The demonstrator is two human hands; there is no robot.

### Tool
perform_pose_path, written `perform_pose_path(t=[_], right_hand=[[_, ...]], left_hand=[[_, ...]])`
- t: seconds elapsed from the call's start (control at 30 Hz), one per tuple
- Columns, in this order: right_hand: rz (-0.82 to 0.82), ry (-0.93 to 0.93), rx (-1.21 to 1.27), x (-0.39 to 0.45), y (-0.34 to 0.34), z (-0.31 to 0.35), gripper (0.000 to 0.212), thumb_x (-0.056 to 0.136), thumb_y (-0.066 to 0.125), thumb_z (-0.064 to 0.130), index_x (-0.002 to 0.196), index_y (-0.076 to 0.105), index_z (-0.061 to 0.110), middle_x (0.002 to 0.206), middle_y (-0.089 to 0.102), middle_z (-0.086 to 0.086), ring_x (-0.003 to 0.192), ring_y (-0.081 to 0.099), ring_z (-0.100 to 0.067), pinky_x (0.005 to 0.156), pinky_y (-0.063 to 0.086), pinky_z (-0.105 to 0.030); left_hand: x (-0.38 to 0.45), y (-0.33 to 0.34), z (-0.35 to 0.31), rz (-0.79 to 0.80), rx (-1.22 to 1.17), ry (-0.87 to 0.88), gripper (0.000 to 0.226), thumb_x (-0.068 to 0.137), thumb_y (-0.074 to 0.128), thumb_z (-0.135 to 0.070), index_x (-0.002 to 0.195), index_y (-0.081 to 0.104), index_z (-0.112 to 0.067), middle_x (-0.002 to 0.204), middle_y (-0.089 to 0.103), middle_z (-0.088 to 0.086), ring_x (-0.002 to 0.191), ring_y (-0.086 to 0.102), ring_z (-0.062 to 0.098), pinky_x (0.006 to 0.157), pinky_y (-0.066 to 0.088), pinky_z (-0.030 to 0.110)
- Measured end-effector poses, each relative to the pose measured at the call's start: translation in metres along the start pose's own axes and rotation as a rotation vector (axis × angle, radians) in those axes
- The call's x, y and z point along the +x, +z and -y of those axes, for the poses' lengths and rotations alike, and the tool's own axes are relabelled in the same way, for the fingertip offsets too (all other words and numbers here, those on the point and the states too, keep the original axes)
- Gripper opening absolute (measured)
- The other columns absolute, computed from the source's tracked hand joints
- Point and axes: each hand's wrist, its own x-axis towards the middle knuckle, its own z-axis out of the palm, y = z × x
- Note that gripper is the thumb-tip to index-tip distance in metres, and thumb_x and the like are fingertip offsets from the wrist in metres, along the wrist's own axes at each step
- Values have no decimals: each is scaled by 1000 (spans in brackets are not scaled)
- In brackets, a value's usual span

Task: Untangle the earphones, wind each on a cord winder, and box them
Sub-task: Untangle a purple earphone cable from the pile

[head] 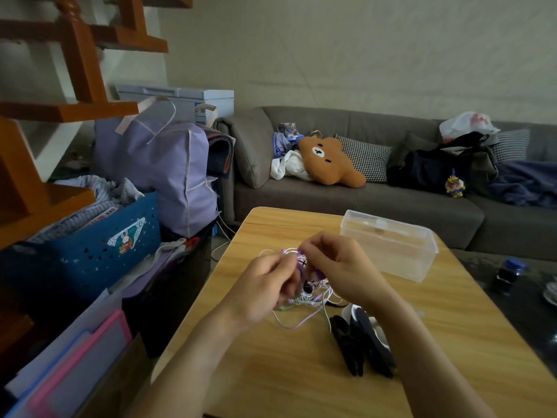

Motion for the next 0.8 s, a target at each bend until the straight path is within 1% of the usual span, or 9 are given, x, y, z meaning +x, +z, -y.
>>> perform_pose_path(t=[0.13, 0.27, 0.33, 0.4, 0.47, 0.57, 0.63, 0.7, 0.8], right_hand=[[43, 52, 5, -2, 11, 0, 17, 101, 57, 22, 92, 68, 12, 66, 67, 1, 58, 67, -15, 58, 57, -33], [24, 114, 213, -5, 29, 5, 34, 107, 46, 25, 98, 71, 3, 67, 65, 5, 58, 61, -12, 49, 47, -27], [47, 103, 288, -5, 35, 7, 40, 106, 45, 29, 98, 69, -3, 69, 62, 2, 59, 57, -12, 50, 46, -27], [55, 34, 206, -6, 41, 6, 27, 103, 55, 23, 101, 71, 1, 74, 64, -3, 62, 57, -13, 53, 49, -27], [39, -4, 128, -7, 48, 5, 14, 98, 64, 16, 104, 73, 7, 75, 67, -4, 62, 60, -10, 54, 52, -28], [-2, -41, 41, -8, 59, 6, 17, 94, 69, 18, 110, 73, 20, 82, 71, 2, 67, 64, -8, 64, 57, -30], [-30, -160, -164, -10, 65, 6, 25, 94, 68, 22, 117, 73, 27, 93, 66, 5, 79, 62, -6, 74, 51, -20], [-53, -272, -289, -13, 72, 10, 26, 95, 65, 21, 119, 73, 27, 93, 58, 8, 80, 54, 1, 73, 37, -5], [-100, -350, -306, -18, 84, 9, 24, 96, 60, 21, 117, 72, 18, 97, 55, 4, 83, 51, -1, 78, 36, -5]], left_hand=[[6, -3, -2, -147, -506, -60, 43, 106, 38, -26, 71, 59, -12, 61, 52, 5, 49, 44, 15, 41, 27, 23], [6, -4, -4, -150, -748, -119, 47, 106, 36, -36, 73, 61, -12, 65, 58, 5, 57, 54, 16, 59, 35, 29], [7, -5, -1, -209, -810, -140, 51, 104, 40, -40, 65, 60, -14, 59, 56, 3, 52, 53, 14, 61, 42, 28], [8, -7, 3, -289, -831, -156, 50, 102, 45, -34, 57, 52, -15, 52, 47, 2, 45, 45, 15, 59, 44, 27], [8, -9, 5, -367, -801, -158, 49, 96, 46, -25, 48, 43, -17, 46, 37, 2, 39, 33, 16, 57, 36, 31], [8, -11, 2, -503, -816, -189, 46, 87, 41, -15, 43, 30, -19, 40, 25, -1, 32, 20, 13, 39, 17, 24], [7, -12, -1, -562, -848, -226, 41, 84, 38, -13, 45, 27, -18, 39, 22, -2, 31, 17, 12, 34, 12, 20], [6, -14, -2, -592, -860, -268, 39, 84, 37, -12, 47, 27, -19, 37, 22, -3, 29, 17, 11, 33, 12, 17], [4, -14, -3, -609, -870, -284, 31, 85, 35, -11, 56, 26, -20, 37, 26, -5, 26, 24, 9, 30, 19, 11]])
